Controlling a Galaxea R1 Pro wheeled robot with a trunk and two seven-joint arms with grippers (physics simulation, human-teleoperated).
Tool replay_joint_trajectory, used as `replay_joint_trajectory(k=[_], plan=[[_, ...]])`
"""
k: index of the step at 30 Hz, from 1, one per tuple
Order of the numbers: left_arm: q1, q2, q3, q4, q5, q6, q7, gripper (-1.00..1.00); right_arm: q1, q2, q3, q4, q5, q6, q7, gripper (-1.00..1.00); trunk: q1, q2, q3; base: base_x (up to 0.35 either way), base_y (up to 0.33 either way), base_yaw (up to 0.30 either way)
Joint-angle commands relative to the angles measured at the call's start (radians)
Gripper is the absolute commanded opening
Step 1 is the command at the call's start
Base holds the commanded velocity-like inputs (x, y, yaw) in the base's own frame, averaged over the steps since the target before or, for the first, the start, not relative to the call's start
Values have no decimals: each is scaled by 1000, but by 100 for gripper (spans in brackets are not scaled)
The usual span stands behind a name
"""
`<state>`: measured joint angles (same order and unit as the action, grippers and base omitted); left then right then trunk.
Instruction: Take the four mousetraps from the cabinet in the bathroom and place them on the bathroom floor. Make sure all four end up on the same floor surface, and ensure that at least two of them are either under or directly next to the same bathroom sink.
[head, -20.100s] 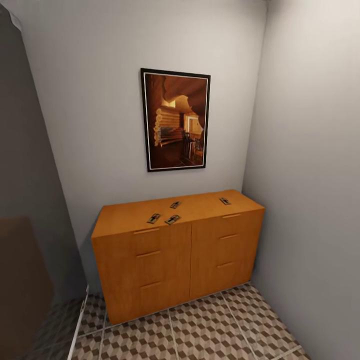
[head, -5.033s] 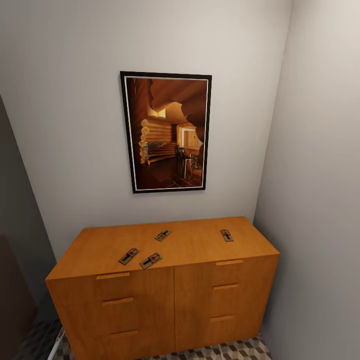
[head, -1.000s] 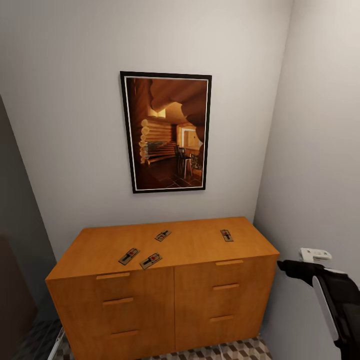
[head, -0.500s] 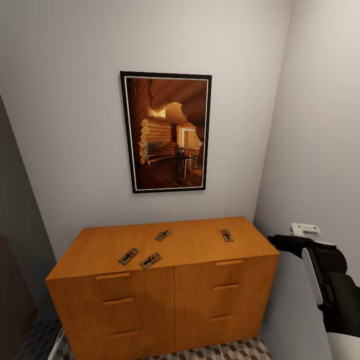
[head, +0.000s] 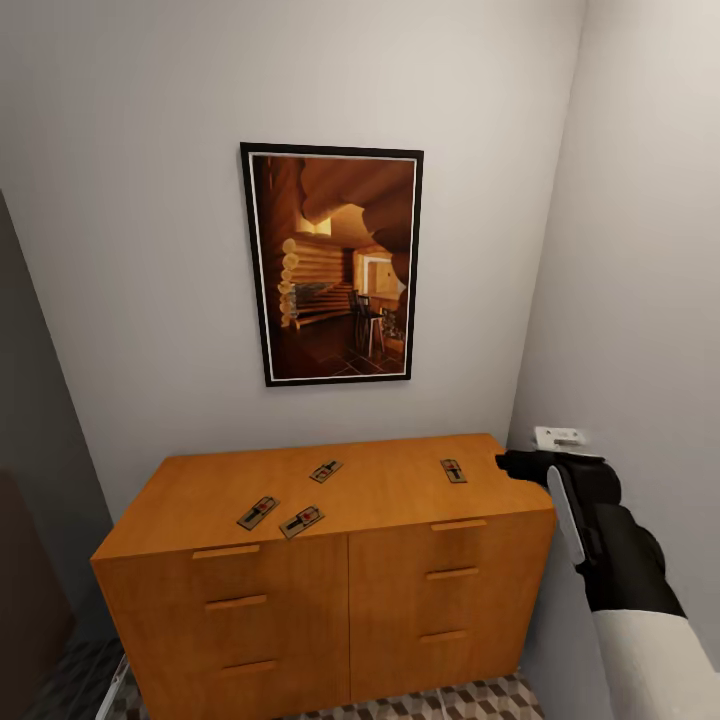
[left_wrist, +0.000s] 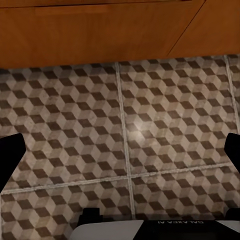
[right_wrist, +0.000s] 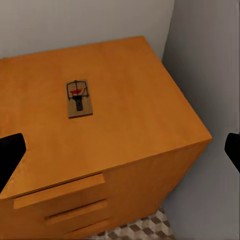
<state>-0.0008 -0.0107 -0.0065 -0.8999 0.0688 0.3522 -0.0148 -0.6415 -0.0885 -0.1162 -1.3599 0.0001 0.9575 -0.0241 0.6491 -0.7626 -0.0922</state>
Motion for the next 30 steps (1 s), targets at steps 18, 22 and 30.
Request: replay_joint_trajectory(k=[18, 22, 30], plan=[[2, -3, -1, -69, 7, 5, -1, 100, -159, 183, 23, 419, 75, -146, -143, 100, 0, -1, -2, 0, 0, 0], [5, -3, -1, -140, 7, 17, -2, 100, -166, 206, 23, 468, 106, -196, -161, 100, 0, -1, -2, 0, 0, 0], [7, -2, -1, -317, 7, 107, -20, 100, -170, 223, 23, 524, 134, -243, -173, 100, 0, -1, -2, 0, 0, 0]])
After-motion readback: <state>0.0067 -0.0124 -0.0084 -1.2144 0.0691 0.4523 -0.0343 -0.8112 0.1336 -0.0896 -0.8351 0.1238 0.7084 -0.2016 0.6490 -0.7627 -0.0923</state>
